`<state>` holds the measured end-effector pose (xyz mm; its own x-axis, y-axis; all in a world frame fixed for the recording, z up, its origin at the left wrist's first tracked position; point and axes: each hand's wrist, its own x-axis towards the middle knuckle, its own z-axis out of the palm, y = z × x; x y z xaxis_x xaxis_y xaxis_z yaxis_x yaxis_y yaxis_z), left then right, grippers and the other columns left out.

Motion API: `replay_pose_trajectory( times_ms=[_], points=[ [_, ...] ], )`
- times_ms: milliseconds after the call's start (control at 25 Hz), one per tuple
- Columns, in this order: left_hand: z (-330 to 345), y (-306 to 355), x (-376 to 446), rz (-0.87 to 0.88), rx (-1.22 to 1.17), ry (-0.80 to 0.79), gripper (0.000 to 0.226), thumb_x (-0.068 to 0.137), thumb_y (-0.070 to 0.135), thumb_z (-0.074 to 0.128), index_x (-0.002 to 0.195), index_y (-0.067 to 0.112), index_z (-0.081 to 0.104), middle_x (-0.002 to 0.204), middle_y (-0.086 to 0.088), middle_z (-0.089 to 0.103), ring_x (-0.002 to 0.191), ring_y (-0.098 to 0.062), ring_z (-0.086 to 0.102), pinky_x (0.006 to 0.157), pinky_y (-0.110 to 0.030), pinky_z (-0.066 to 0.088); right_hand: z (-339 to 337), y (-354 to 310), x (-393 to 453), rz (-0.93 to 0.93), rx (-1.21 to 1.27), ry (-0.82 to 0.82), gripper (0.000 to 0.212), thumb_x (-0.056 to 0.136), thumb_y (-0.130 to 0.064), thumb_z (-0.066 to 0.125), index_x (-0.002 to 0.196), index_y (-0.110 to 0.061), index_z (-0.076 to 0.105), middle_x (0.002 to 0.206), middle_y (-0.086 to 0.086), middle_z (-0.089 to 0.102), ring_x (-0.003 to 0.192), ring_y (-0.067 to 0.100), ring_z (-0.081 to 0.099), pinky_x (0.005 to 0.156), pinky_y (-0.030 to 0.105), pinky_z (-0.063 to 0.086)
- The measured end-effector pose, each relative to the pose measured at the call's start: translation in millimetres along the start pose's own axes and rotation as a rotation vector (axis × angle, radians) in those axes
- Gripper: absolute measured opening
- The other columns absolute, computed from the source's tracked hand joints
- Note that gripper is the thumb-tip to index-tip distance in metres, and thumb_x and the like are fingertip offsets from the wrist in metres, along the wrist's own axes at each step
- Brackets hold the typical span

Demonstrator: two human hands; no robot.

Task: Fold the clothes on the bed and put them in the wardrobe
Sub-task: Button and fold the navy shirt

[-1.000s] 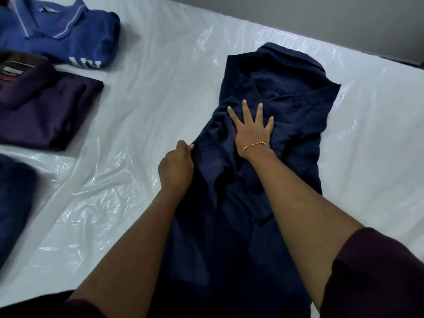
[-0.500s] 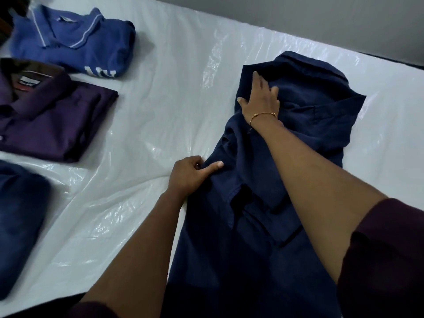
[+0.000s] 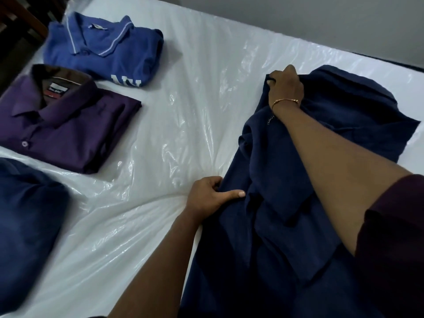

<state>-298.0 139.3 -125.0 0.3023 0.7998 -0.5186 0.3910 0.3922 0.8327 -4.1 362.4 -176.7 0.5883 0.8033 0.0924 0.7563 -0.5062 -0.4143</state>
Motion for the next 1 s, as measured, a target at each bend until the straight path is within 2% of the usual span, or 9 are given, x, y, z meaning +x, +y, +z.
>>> replay_pose_trajectory(
  times_ms=[120,240,360,440,520,640,800,880,1000],
  points=[
    [2.8,1.2,2.4,-0.02,0.015,0.047,0.029,0.073,0.023,0.096,0.095,0.013,0.08,0.086,0.0,0.081,0.084,-0.02,0.078,0.082,-0.042,0.064,1.1,-18.2,-1.0,-0.019,0.023,-0.127,0.032,0.131,-0.017,0.062,0.156,-0.008,0.081,0.165,0.02,0.062,0.13,0.047,0.08,0.122,0.055,0.076],
    [2.7,-0.8,5.7,-0.029,0.034,0.075,0.026,0.074,0.021,0.095,0.093,0.013,0.079,0.085,0.001,0.08,0.087,-0.023,0.078,0.08,-0.039,0.064,-27.1,-34.0,-25.4,0.098,0.208,-0.101,0.058,0.132,-0.034,0.06,0.187,-0.018,0.054,0.188,0.019,0.039,0.139,0.045,0.075,0.133,0.06,0.07],
    [1.6,0.7,5.2,-0.019,0.095,0.103,0.026,0.074,0.027,0.095,0.091,0.016,0.08,0.082,0.004,0.08,0.081,-0.016,0.078,0.078,-0.037,0.064,-57.3,-31.2,-111.7,-0.009,0.081,0.034,0.068,0.129,-0.054,0.061,0.193,-0.031,0.05,0.203,0.013,0.028,0.179,0.043,0.044,0.152,0.081,0.043],
    [0.3,1.9,4.3,0.003,0.135,0.113,0.028,0.074,0.035,0.094,0.091,0.019,0.08,0.082,0.006,0.08,0.08,-0.013,0.077,0.077,-0.037,0.064,-65.7,-14.3,-194.7,-0.001,0.01,0.104,0.07,0.123,-0.061,0.069,0.188,-0.038,0.057,0.203,0.011,0.029,0.188,0.043,0.023,0.149,0.091,0.035],
    [0.9,5.3,0.9,0.034,0.223,0.108,0.044,0.067,0.056,0.092,0.088,0.021,0.077,0.081,0.006,0.079,0.08,-0.015,0.076,0.073,-0.035,0.062,-70.2,11.3,-267.5,0.217,0.062,0.153,0.079,0.113,-0.061,0.083,0.184,-0.036,0.061,0.197,0.012,0.035,0.18,0.043,0.032,0.141,0.085,0.052],
    [5.5,1.7,-1.9,0.082,0.481,0.155,0.07,0.058,0.078,0.071,0.094,0.019,0.065,0.085,0.007,0.072,0.079,-0.016,0.069,0.07,-0.036,0.055,-81.3,40.2,-313.5,0.581,0.47,0.092,0.096,0.111,-0.05,0.094,0.189,-0.014,0.05,0.176,0.016,0.048,0.153,0.039,0.054,0.136,0.072,0.066],
    [17.5,-19.1,-10.3,0.503,0.693,0.476,0.054,0.089,0.05,0.074,0.126,0.013,0.06,0.12,-0.007,0.059,0.111,-0.032,0.054,0.092,-0.048,0.05,-112.0,42.8,-289.4,0.756,0.982,-0.179,0.08,0.112,-0.044,0.098,0.174,-0.004,0.068,0.163,0.016,0.08,0.145,0.034,0.077,0.136,0.061,0.072],
    [23.4,-23.5,-12.0,0.715,0.691,0.417,0.043,0.101,0.043,0.058,0.122,0.007,0.069,0.121,-0.012,0.061,0.115,-0.035,0.051,0.096,-0.053,0.05,-123.7,31.4,-275.0,0.851,1.113,-0.266,0.07,0.111,-0.031,0.1,0.167,0.0,0.073,0.16,0.019,0.083,0.139,0.037,0.082,0.135,0.063,0.073],
    [31.8,-24.3,-15.4,0.797,0.669,0.326,0.046,0.102,0.042,0.057,0.115,0.002,0.074,0.121,-0.012,0.068,0.12,-0.032,0.057,0.098,-0.051,0.052,-131.8,11.1,-249.7,0.889,1.419,-0.327,0.052,0.117,-0.008,0.086,0.167,-0.001,0.073,0.16,0.026,0.084,0.12,0.04,0.085,0.138,0.073,0.069]
  ],
)
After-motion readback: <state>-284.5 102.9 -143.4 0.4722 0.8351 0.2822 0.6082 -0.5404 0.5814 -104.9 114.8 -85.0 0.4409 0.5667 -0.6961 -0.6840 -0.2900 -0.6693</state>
